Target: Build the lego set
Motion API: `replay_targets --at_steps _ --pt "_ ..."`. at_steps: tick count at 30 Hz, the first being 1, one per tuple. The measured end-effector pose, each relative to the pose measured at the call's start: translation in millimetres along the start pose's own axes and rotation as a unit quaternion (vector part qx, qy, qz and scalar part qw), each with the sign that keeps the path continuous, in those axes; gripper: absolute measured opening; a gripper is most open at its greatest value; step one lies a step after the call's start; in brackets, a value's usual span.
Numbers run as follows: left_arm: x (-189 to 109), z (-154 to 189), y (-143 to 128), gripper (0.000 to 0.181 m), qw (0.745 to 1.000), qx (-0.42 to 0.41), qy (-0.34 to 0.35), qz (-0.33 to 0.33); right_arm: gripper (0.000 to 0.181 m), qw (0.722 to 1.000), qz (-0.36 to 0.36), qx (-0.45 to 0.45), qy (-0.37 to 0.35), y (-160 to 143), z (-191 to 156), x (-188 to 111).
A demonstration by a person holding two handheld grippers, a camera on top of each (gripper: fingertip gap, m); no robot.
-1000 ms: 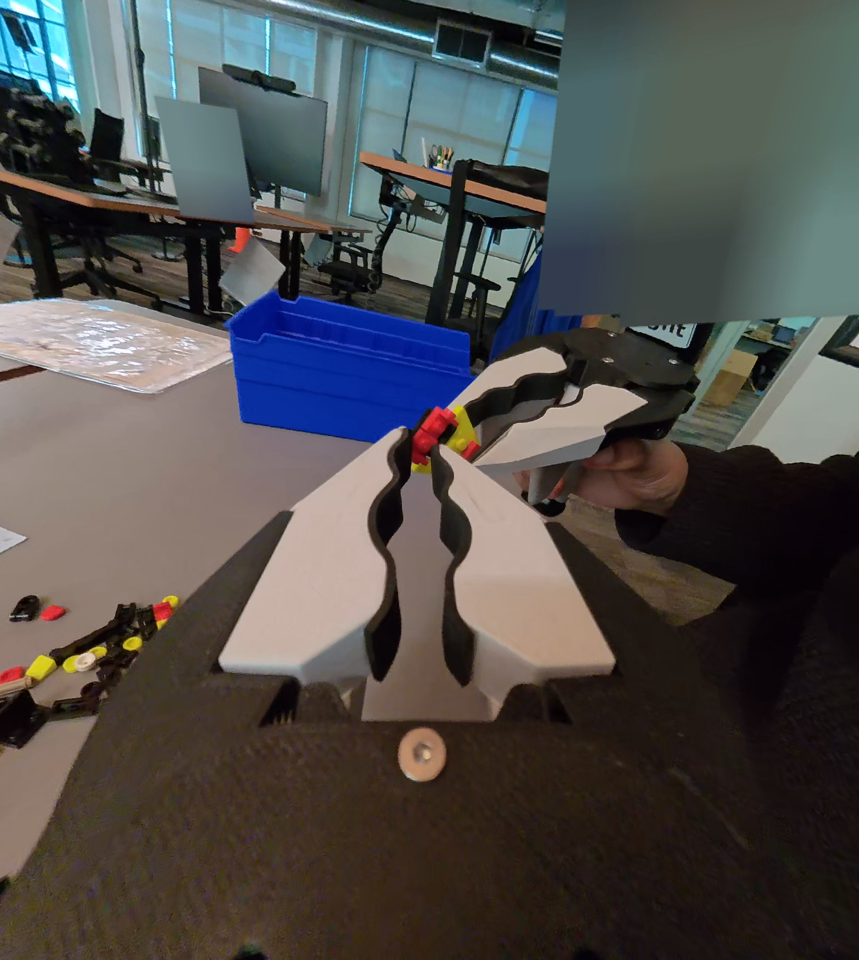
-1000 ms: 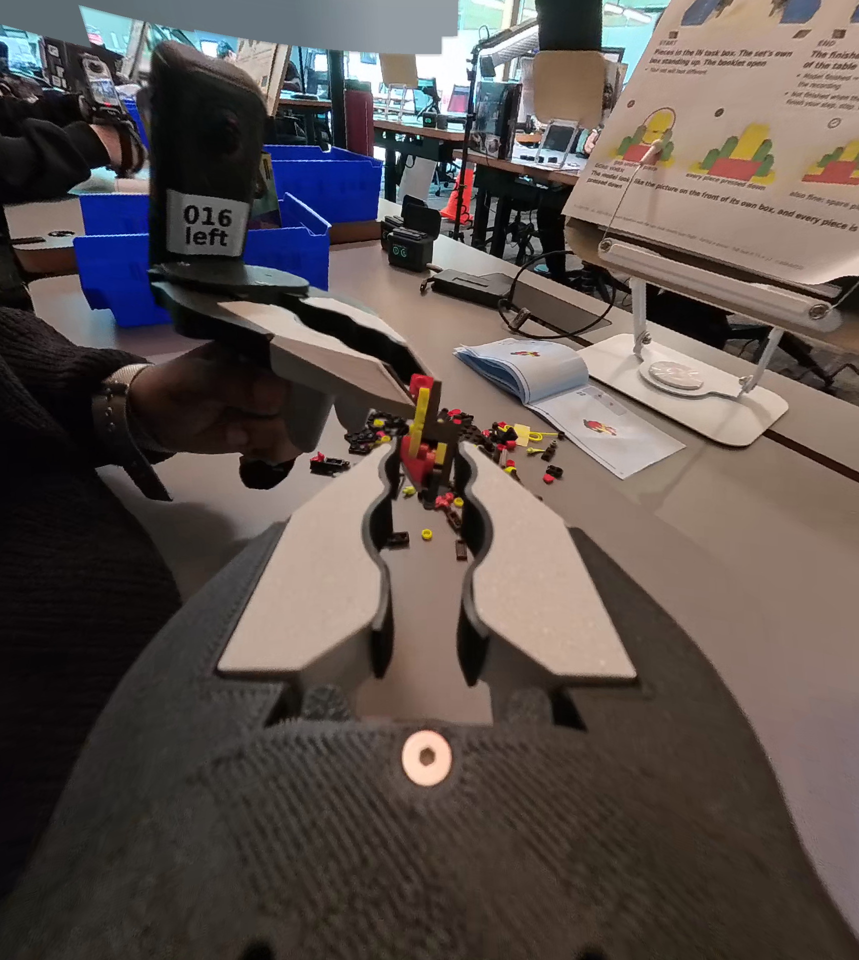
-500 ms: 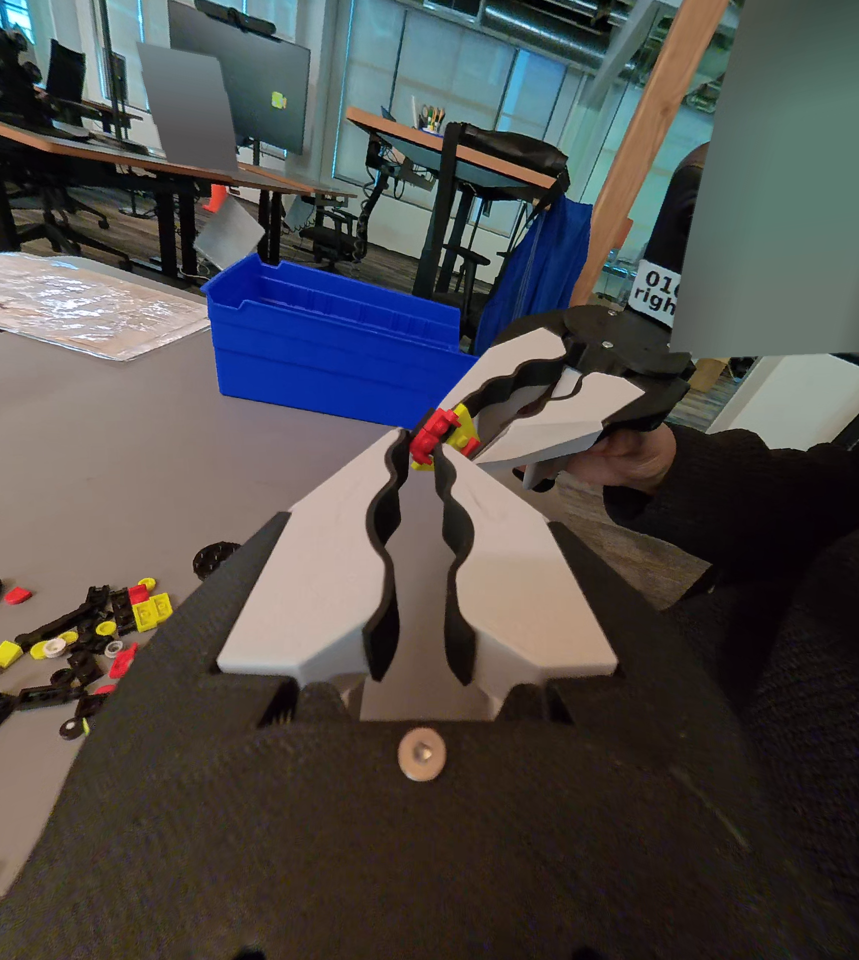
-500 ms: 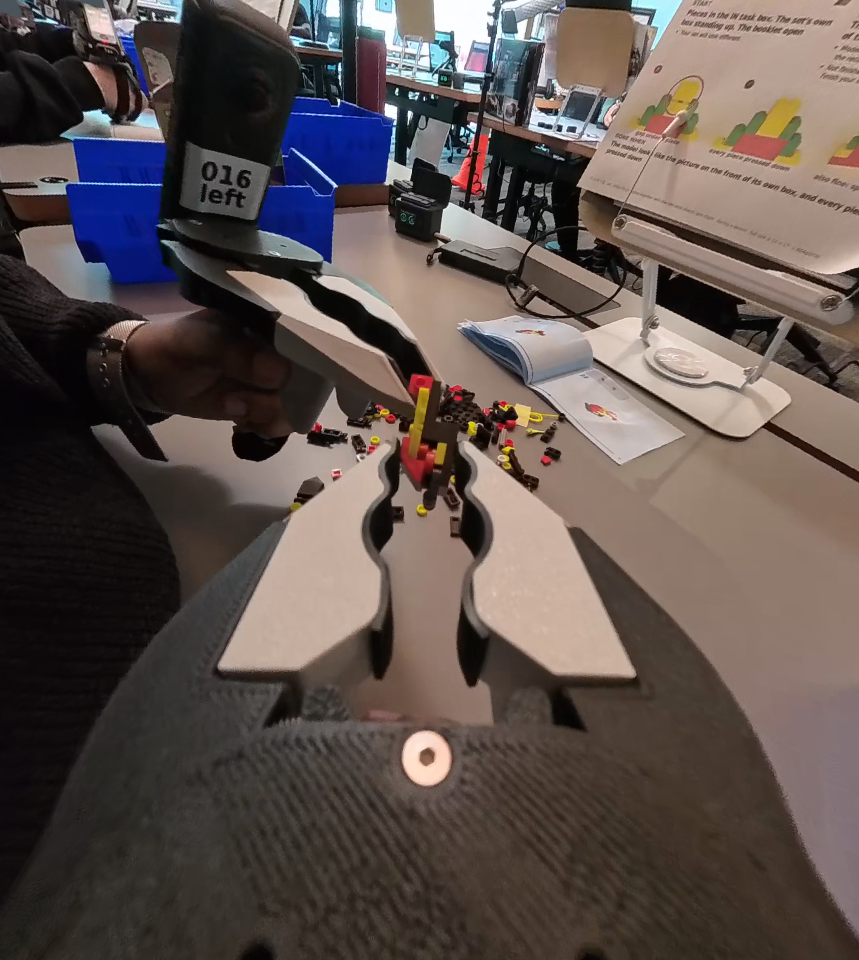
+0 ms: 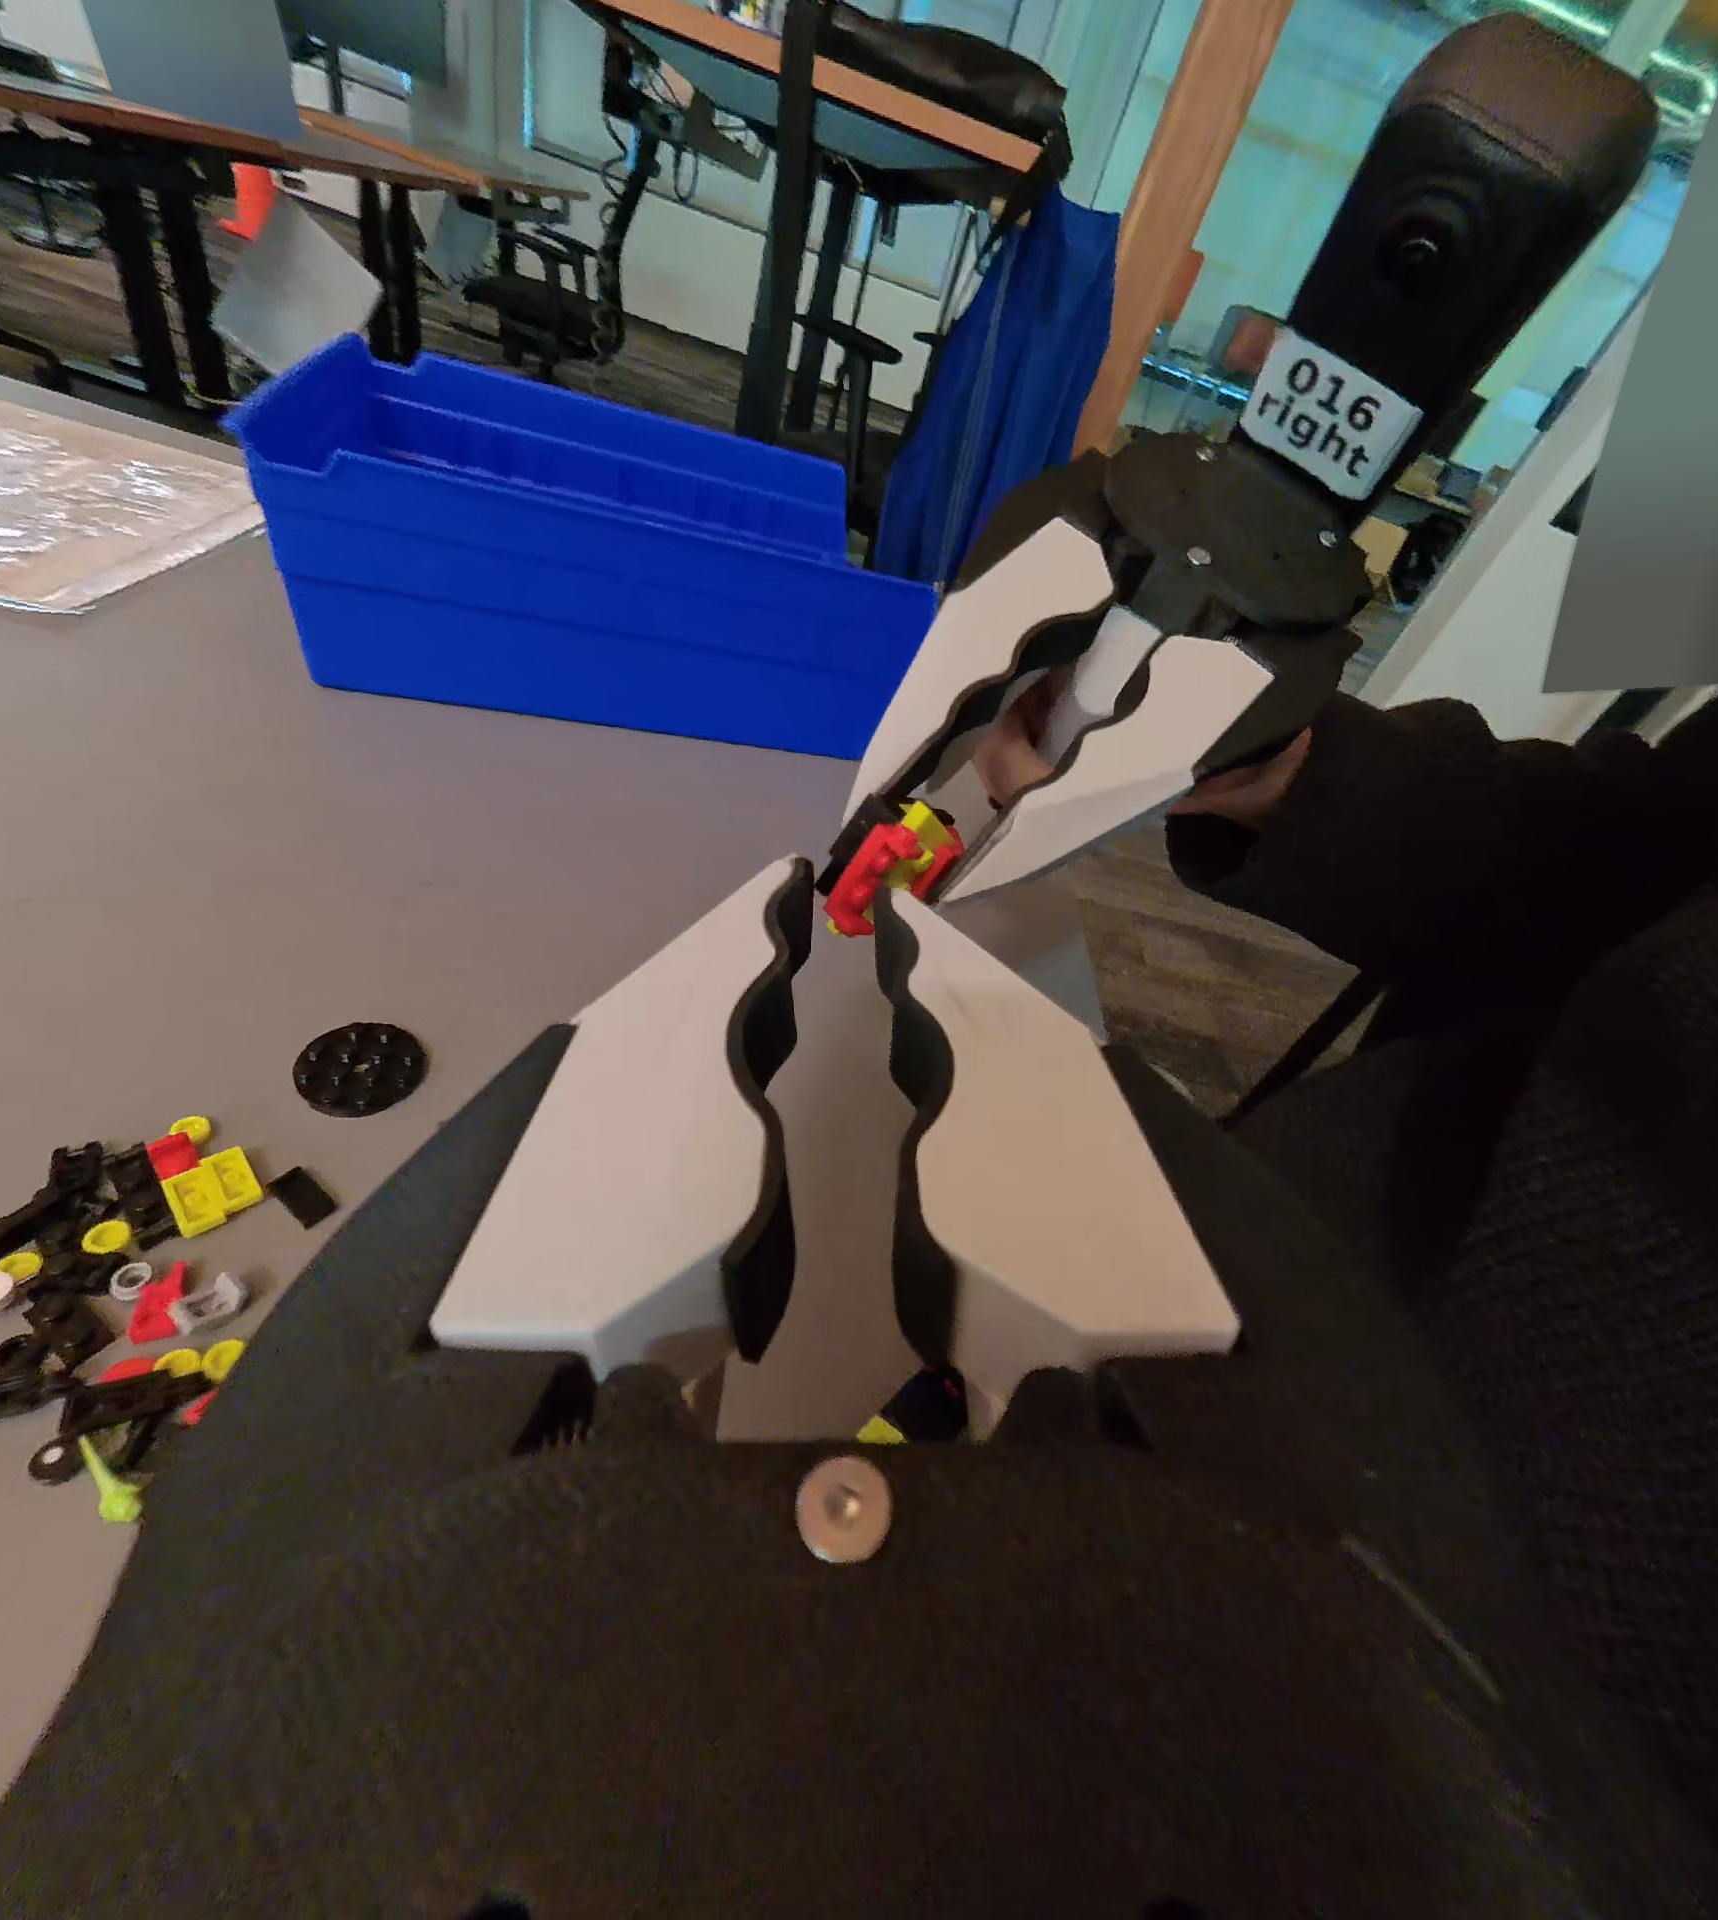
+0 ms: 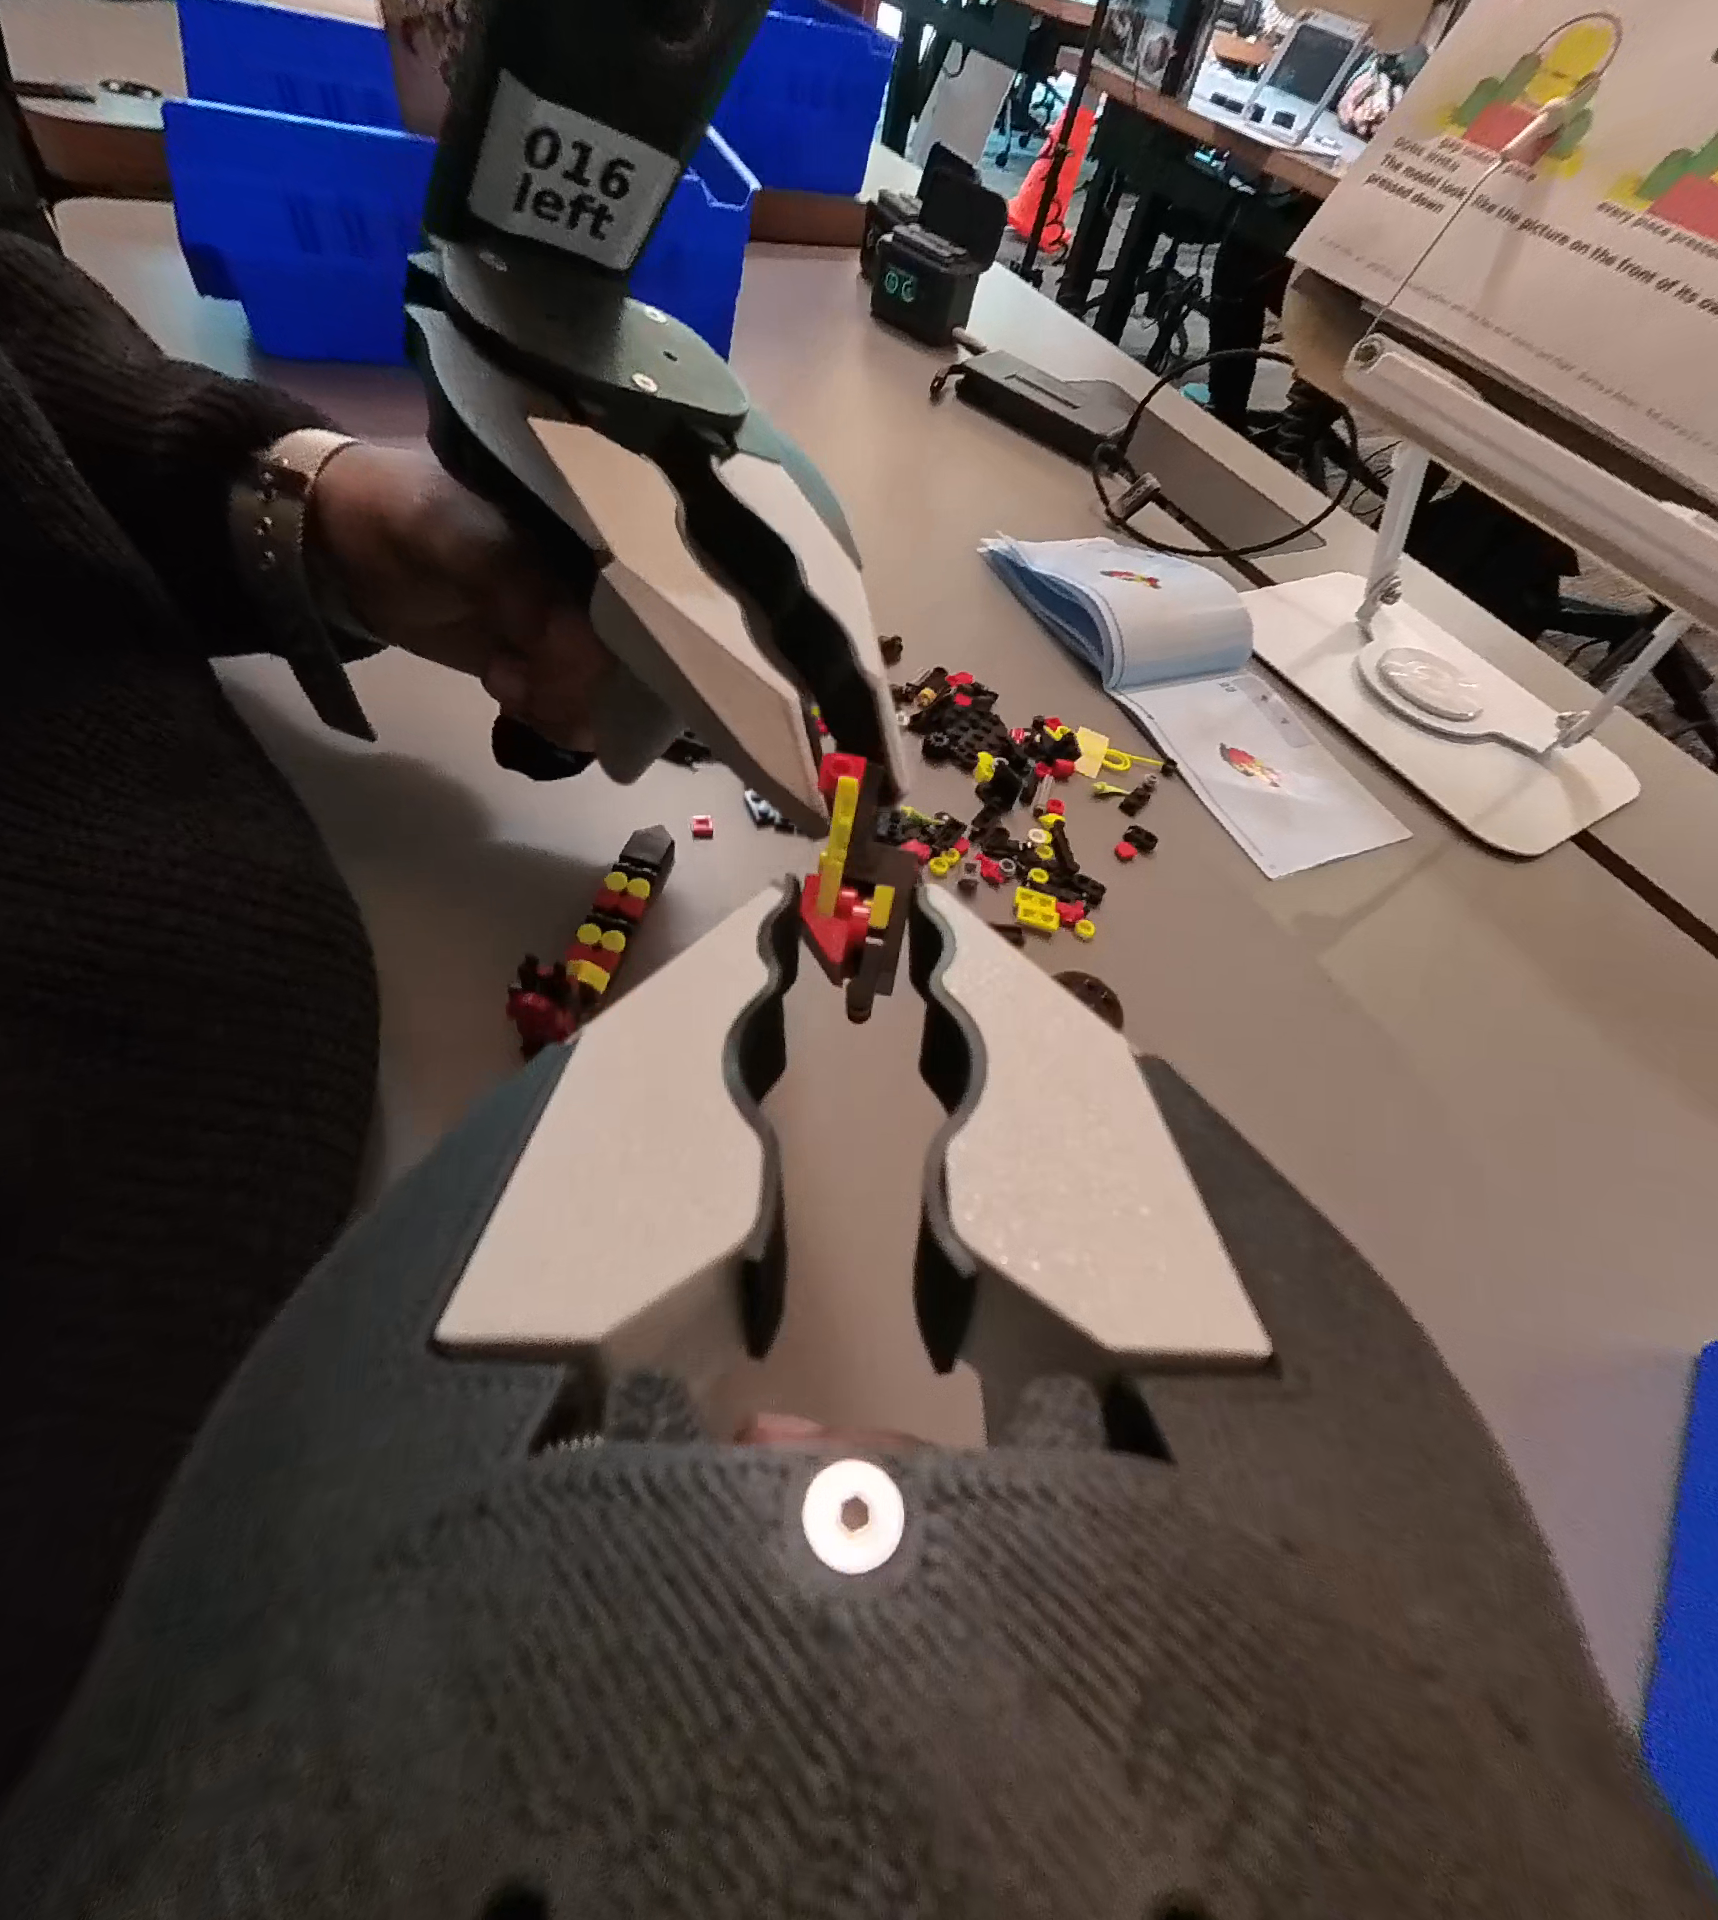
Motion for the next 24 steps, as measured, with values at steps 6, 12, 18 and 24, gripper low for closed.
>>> replay_targets --at_steps 6,12,18,24 --pt "3.7 7.5 -5.3 0.008 0.999 0.022 -0.018 -0.02 0.02 0.999 -0.01 -0.001 0.031 -4.1 -6.2 -2.2" --pt "1.3 11.3 -4.7 0.008 0.999 0.013 -0.047 -0.023 0.019 0.998 -0.001 0.023 0.056 -3.7 -8.7 -3.7" --pt "-1.3 16.8 -10.3 0.007 0.995 0.007 -0.087 -0.049 0.019 0.995 -0.006 0.04 0.095 -8.2 -14.7 -4.5" --pt "-1.9 19.1 -9.7 0.007 0.994 0.006 -0.097 -0.048 0.019 0.993 -0.002 0.045 0.104 -8.6 -16.1 -5.5"
Point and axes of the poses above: each gripper's, where its closed fingertips meet, x out along the fingers, y out of its top, z = x × y across the jaws, the point moved 4 cm from there along -x, back along the fingers, and after that the axes turned 1 degree about y, right-handed, at the moved point
